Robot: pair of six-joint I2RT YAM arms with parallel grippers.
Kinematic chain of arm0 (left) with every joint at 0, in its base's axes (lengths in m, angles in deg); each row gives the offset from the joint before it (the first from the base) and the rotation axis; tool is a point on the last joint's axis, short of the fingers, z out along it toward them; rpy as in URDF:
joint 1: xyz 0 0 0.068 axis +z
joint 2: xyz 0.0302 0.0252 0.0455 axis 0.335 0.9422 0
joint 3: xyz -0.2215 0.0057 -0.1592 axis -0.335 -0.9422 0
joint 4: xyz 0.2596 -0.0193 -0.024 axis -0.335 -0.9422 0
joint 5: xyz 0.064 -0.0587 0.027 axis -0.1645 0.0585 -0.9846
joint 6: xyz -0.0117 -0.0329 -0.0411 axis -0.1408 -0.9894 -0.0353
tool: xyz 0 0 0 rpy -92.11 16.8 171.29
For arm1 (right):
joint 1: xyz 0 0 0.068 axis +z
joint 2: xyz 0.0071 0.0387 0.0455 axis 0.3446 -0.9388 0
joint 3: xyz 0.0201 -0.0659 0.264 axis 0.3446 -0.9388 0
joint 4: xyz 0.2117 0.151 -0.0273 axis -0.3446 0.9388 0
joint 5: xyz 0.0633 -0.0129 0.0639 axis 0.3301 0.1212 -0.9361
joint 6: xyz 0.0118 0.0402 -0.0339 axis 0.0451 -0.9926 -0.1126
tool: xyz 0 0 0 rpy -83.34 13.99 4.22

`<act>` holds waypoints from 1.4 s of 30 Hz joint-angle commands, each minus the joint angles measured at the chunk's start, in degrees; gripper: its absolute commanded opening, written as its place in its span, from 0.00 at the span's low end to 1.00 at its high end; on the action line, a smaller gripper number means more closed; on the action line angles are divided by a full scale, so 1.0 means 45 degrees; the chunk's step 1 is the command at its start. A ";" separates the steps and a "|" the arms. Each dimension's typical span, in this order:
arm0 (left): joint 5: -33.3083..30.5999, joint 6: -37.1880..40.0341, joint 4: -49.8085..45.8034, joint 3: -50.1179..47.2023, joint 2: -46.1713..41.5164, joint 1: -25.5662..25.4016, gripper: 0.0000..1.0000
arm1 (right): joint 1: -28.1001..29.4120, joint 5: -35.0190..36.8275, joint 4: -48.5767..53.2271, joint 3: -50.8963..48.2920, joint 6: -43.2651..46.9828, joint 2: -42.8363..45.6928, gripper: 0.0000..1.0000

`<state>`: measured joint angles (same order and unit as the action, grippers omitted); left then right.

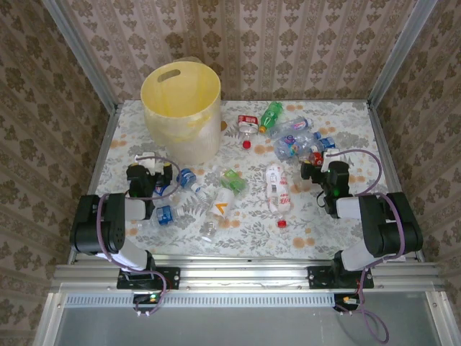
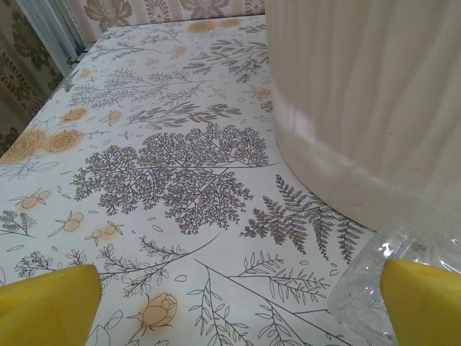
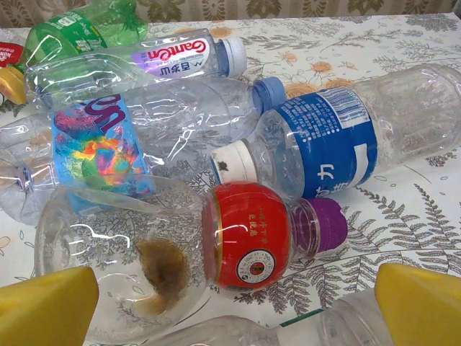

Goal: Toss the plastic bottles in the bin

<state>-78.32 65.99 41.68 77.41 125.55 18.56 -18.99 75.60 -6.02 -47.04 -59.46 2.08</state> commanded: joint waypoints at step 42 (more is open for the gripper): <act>-0.2504 0.0136 -0.3184 0.0550 -0.5146 -0.1719 1.00 | 0.0241 0.0714 0.6527 0.2126 -0.1070 0.4789 1.00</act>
<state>-85.66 67.24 32.09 78.66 106.29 12.00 -18.68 78.24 13.26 -38.54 -61.52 20.94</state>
